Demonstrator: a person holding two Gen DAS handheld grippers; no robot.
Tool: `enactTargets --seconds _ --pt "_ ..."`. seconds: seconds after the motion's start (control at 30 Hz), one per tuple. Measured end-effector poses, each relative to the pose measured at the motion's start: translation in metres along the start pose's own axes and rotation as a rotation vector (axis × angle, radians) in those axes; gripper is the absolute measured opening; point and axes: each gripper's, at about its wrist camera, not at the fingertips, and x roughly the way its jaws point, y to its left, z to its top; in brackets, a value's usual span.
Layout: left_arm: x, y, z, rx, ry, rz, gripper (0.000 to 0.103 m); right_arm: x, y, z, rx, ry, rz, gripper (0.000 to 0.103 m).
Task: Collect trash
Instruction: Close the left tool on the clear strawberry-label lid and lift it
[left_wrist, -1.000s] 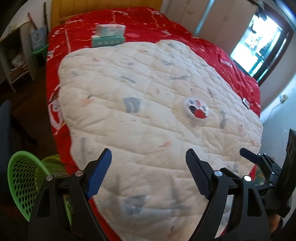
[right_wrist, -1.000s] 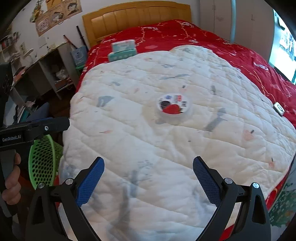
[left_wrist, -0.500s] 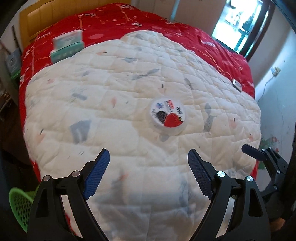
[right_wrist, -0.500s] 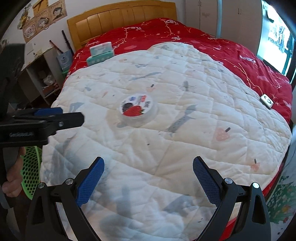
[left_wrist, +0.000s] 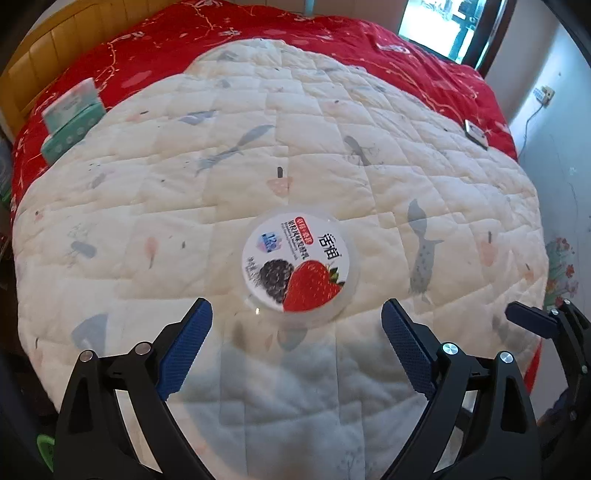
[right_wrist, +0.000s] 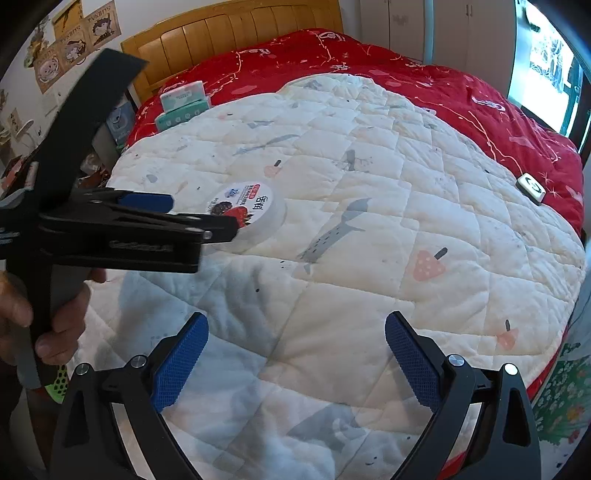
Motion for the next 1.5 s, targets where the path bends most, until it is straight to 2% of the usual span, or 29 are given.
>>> enactTargets --seconds 0.43,0.57,0.77,0.9,1.07,1.33,1.5 --pt "0.036 0.001 0.01 0.006 0.042 0.006 0.091 0.017 -0.007 0.006 0.003 0.015 0.014 0.093" --pt "0.04 0.002 0.01 0.005 0.032 0.001 0.086 0.021 -0.007 0.008 0.003 0.015 0.016 0.093" --pt "0.027 0.002 0.006 0.03 -0.023 0.001 0.085 0.025 -0.006 0.012 0.005 0.013 0.025 0.093" --pt "0.016 0.014 0.005 -0.005 -0.044 -0.025 0.084 0.029 -0.002 0.016 0.004 0.011 0.041 0.093" --pt "0.004 0.025 -0.001 -0.019 -0.062 -0.017 0.084 0.035 0.006 0.02 -0.009 0.017 0.052 0.093" --pt "-0.011 0.041 -0.019 -0.056 -0.072 -0.012 0.083 0.034 0.019 0.018 -0.022 0.018 0.066 0.093" --pt "-0.032 0.051 -0.036 -0.083 -0.098 -0.008 0.083 0.029 0.032 0.015 -0.044 0.015 0.081 0.093"
